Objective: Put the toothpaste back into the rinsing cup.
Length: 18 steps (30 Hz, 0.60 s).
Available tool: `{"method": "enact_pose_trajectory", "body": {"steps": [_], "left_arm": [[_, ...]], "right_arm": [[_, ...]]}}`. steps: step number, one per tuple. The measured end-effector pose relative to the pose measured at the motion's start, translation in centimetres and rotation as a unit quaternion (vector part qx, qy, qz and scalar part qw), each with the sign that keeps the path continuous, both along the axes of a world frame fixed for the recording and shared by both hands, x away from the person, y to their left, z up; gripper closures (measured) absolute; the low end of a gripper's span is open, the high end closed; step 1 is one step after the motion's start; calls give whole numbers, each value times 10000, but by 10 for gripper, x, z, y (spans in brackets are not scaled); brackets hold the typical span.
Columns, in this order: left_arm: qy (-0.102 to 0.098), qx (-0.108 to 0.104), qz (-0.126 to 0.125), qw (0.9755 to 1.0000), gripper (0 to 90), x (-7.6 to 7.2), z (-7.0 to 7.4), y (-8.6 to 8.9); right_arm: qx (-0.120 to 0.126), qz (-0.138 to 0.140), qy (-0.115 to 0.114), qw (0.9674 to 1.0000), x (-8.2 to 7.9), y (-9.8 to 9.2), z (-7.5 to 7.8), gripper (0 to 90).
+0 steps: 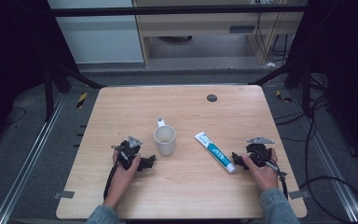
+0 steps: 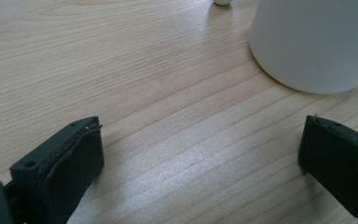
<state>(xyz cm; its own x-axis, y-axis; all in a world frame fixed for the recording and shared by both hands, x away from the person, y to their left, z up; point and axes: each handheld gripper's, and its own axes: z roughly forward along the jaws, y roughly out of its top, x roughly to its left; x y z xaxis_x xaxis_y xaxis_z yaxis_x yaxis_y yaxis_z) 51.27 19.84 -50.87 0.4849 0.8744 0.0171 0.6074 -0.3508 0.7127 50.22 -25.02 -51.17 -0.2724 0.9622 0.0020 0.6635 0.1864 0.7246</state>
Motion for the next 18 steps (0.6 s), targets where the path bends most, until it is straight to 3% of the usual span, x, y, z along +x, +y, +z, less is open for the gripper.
{"method": "enact_pose_trajectory", "body": {"steps": [2, 10, 13, 18], "left_arm": [[4, 13, -16, 10000, 0, 1, 0, 0], [6, 14, -28, 10000, 0, 2, 0, 1], [4, 13, -28, 10000, 0, 3, 0, 1], [2, 8, -12, 10000, 0, 2, 0, 0]], "right_arm": [[-17, 48, 46, 10000, 0, -1, 6, 180], [-288, 603, -179, 9976, -12, 8, 51, 202], [-552, 911, -211, 9941, -17, 21, 69, 217], [-865, 1331, 31, 9873, -19, 41, 98, 214]]}}
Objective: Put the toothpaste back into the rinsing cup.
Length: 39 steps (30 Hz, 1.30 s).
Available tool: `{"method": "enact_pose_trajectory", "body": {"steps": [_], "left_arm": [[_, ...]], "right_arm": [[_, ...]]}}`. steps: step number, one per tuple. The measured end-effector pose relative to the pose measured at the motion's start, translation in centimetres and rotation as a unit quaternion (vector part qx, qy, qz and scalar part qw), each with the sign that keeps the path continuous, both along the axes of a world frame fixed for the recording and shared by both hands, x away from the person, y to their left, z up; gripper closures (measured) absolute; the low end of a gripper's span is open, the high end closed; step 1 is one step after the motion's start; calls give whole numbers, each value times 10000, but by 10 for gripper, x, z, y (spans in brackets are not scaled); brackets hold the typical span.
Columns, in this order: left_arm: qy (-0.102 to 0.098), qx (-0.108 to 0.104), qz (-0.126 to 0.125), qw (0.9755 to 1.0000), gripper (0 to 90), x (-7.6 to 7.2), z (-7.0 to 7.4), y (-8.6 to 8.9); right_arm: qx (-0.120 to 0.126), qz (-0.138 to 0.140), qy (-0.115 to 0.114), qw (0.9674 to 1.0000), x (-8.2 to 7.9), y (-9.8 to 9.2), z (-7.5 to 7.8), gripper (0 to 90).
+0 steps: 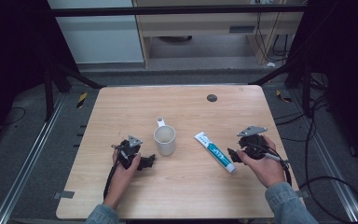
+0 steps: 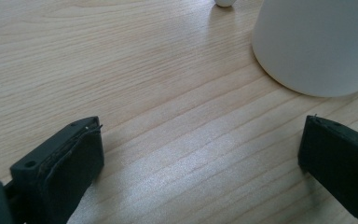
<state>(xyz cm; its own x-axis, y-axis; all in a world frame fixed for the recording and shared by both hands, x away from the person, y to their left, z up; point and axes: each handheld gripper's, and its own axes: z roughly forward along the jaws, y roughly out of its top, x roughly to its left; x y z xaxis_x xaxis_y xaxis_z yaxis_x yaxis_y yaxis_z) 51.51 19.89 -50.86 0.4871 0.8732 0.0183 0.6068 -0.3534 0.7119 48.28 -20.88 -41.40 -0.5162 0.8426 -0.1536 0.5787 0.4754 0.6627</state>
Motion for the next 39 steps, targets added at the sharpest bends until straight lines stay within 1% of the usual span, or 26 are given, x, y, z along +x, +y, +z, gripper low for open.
{"method": "enact_pose_trajectory", "body": {"steps": [1, 3, 6, 7, 9, 12, 14, 15, 16, 17, 19, 21, 26, 31, 36, 39], "left_arm": [[0, -2, 0, 10000, 0, 0, 0, 0], [1, -2, -5, 10000, 0, 0, 0, 0], [3, 5, -3, 10000, 0, 0, 0, 0], [3, 7, -1, 10000, 0, 0, 0, 0], [3, 4, 3, 10000, 0, 0, 0, 0], [3, 9, 8, 10000, 0, 1, 0, 0], [8, 14, 9, 10000, 0, 2, 0, 0], [8, 15, 8, 10000, 0, 2, 0, 0], [6, 11, 9, 10000, 0, 2, 0, 0], [7, 12, 9, 10000, 0, 2, 0, 0], [5, 11, 8, 10000, 0, 2, 0, 0], [9, 17, -5, 10000, 0, 2, 0, 0], [1, 0, -3, 10000, 0, 1, 0, 0], [1, 0, -2, 10000, 0, 1, 0, 0], [2, 0, -3, 10000, 0, 1, 0, 0], [1, 0, -3, 10000, 0, 1, 0, 0]], "right_arm": [[-84, 84, 15, 9999, 2, 3, 5, 210], [-228, 135, 36, 9996, 6, 8, 14, 200], [-175, 236, 167, 9994, 12, 12, 18, 193], [-167, 195, 196, 9995, 14, 13, 18, 210], [-154, 202, 285, 9993, 18, 15, 20, 237], [-199, 318, 328, 9988, 25, 20, 27, 268], [-164, 355, 434, 9983, 31, 23, 30, 327], [-183, 380, 457, 9981, 34, 25, 30, 335], [-207, 386, 492, 9978, 37, 26, 30, 345], [-189, 377, 522, 9977, 40, 27, 28, 352], [-111, 356, 651, 9972, 46, 29, 24, 369], [-162, 368, 690, 9968, 50, 33, 20, 374], [-180, 413, 841, 9954, 60, 43, 9, 378], [-175, 457, 915, 9946, 66, 51, 2, 398], [-87, 448, 1016, 9938, 70, 56, -2, 438], [-100, 472, 1071, 9931, 73, 60, -5, 457]]}}
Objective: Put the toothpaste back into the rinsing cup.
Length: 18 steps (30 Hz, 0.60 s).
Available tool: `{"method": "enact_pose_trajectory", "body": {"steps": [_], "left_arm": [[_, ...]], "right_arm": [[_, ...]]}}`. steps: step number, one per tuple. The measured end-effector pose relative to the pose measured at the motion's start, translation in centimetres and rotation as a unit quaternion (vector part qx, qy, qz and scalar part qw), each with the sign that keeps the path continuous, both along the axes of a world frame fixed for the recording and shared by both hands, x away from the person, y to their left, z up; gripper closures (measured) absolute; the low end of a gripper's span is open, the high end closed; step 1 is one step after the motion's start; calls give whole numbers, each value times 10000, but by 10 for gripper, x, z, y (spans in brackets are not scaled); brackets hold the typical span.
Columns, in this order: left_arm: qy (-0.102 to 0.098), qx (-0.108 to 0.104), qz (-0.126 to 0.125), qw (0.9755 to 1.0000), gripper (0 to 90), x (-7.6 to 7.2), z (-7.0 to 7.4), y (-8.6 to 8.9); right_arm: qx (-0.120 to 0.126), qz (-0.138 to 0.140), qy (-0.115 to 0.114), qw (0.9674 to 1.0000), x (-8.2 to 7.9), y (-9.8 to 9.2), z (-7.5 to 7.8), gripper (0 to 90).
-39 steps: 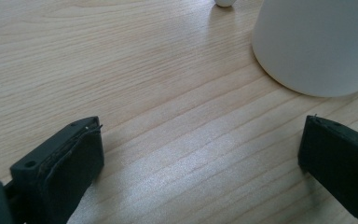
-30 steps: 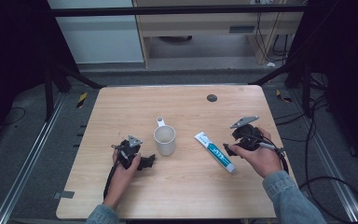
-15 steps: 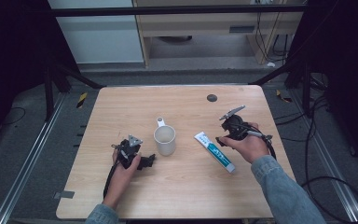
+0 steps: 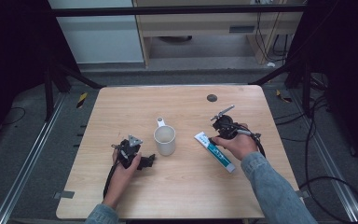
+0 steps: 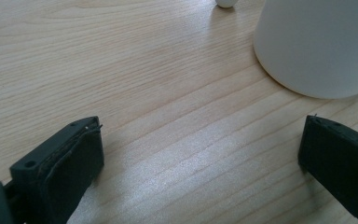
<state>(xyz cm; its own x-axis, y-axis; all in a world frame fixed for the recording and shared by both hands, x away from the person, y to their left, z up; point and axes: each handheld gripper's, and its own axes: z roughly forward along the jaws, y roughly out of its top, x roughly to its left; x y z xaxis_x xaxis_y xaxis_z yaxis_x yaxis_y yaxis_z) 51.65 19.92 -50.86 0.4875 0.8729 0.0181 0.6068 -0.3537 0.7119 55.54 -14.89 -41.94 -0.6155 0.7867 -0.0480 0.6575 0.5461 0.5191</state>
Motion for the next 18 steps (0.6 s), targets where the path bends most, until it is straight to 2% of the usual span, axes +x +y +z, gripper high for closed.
{"method": "enact_pose_trajectory", "body": {"steps": [6, 8, 18], "left_arm": [[1, 0, 0, 10000, 0, 0, 0, 0], [0, 0, 1, 10000, 0, 0, 0, 0], [1, 1, 1, 10000, 0, 0, 0, 0]], "right_arm": [[-66, -48, 136, 9999, 6, 9, -10, 475], [-19, -86, 176, 9998, 7, 13, -13, 468], [-244, -134, 372, 9989, 14, 23, -33, 446]]}}
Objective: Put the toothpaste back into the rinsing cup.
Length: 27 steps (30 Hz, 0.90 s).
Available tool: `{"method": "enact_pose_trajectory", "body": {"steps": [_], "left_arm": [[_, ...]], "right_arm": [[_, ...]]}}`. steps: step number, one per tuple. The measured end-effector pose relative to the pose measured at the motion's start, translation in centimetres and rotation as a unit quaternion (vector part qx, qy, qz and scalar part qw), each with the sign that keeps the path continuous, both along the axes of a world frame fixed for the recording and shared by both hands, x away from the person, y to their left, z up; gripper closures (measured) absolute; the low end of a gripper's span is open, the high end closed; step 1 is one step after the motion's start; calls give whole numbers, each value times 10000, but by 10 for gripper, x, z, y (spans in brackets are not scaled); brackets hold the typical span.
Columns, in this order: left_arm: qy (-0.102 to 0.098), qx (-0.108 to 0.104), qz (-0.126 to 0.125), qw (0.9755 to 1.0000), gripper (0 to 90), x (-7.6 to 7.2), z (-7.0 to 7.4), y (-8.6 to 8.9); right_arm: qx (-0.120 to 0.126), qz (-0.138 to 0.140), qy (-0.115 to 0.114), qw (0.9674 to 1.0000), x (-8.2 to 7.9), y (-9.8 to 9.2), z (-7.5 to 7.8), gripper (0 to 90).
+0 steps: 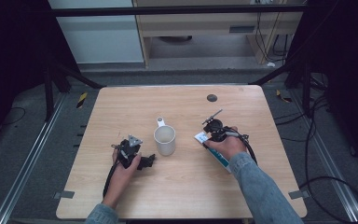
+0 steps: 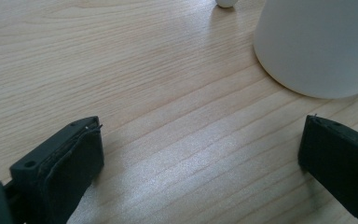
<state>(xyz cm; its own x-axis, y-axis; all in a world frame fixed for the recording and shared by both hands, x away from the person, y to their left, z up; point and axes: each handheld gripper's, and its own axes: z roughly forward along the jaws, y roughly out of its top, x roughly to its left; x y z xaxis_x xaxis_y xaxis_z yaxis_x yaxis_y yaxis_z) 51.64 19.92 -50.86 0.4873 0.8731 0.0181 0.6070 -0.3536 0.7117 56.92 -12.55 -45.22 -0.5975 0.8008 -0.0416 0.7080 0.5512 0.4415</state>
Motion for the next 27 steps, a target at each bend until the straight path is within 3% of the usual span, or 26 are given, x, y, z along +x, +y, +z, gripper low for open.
{"method": "enact_pose_trajectory", "body": {"steps": [27], "left_arm": [[0, -2, 2, 10000, 0, 0, 0, 0]], "right_arm": [[49, -46, 440, 9990, 8, 0, -18, 466]]}}
